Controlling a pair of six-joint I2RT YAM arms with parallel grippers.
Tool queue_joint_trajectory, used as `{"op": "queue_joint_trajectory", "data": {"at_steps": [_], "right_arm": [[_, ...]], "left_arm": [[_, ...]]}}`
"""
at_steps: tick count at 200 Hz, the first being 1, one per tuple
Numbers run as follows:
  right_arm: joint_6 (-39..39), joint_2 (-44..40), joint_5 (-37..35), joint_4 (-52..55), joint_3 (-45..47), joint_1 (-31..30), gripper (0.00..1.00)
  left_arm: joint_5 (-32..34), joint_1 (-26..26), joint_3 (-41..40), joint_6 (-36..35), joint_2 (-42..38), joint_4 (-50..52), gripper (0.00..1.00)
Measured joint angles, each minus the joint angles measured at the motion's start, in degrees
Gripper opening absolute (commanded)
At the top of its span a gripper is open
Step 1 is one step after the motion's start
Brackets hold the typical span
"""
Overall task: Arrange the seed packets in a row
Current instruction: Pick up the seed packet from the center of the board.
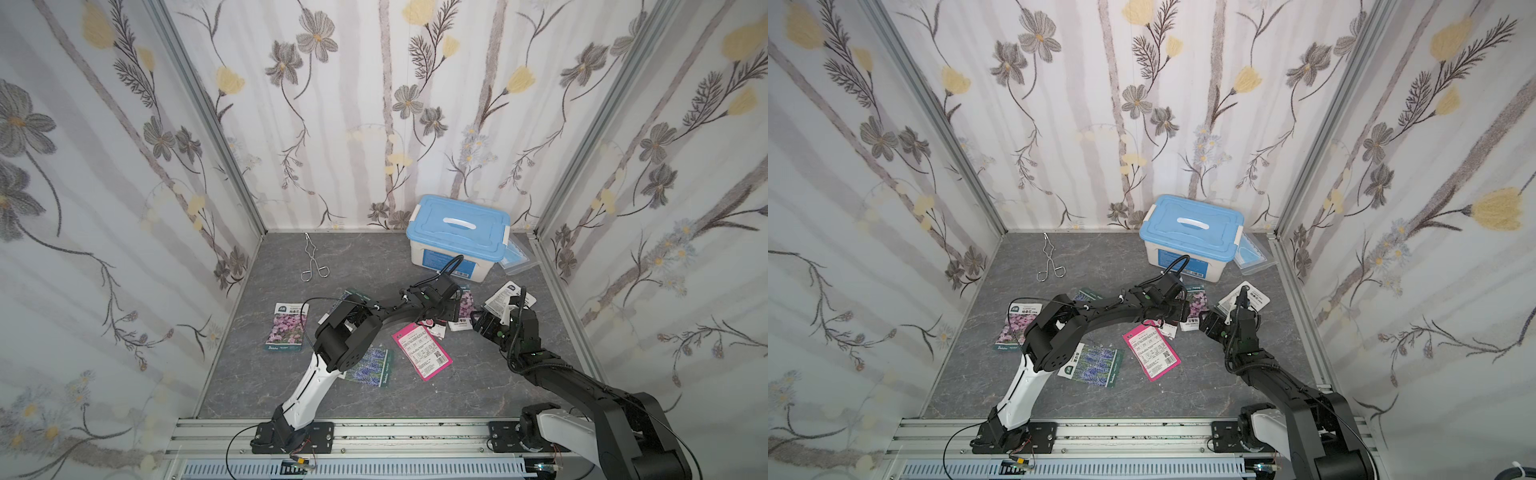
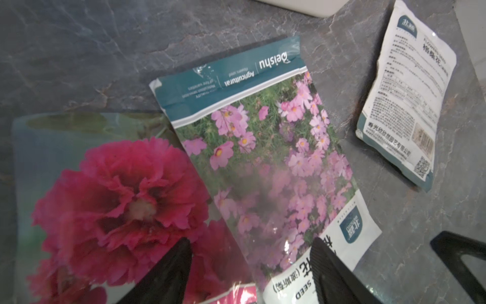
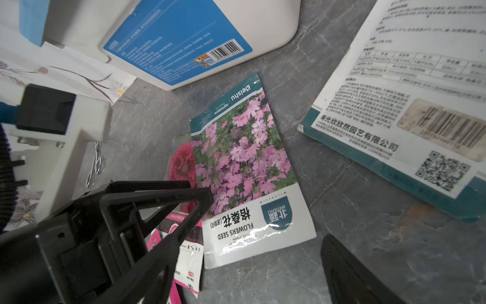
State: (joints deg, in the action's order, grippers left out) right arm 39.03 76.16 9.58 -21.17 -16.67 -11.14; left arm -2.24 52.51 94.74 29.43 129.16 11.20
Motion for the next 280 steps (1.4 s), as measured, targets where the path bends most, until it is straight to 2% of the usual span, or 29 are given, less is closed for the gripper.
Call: {"op": "queue_joint_trajectory", "data": {"at_steps": [35, 102, 128, 170, 196, 244, 280], "right_arm": [[0.4, 6.8, 2.6, -3.0, -2.6, 0.2, 0.74], [1.3, 16.1, 4.7, -8.6, -3.5, 0.2, 0.68], [1.6, 18.7, 5.6, -12.6, -3.6, 0.2, 0.67], [2.1, 18.9, 5.7, -15.3, -2.1, 0.4, 0.63], [2.3, 15.3, 5.7, -12.3, -0.9, 0.5, 0.62], [1.4, -3.7, 3.8, -2.3, 0.4, 0.6, 0.65], [0.1, -17.6, 2.4, 5.7, 0.7, 0.5, 0.68]], "left_arm": [[-0.4, 0.1, 1.0, 0.6, 1.3, -0.9, 0.71], [-1.0, 0.4, 1.1, 1.0, 1.8, -2.5, 0.63], [-1.0, 0.5, 1.2, 1.0, 1.9, -2.5, 0.53], [-0.6, 0.6, 1.2, 1.0, 1.8, -2.4, 0.21], [-1.0, 1.0, 0.5, 1.0, 0.3, -2.4, 0.0], [-0.9, 1.9, -3.1, 0.5, -6.6, -2.8, 0.0], [0.1, 2.3, -12.1, 0.6, -16.6, -5.2, 0.0]]}}
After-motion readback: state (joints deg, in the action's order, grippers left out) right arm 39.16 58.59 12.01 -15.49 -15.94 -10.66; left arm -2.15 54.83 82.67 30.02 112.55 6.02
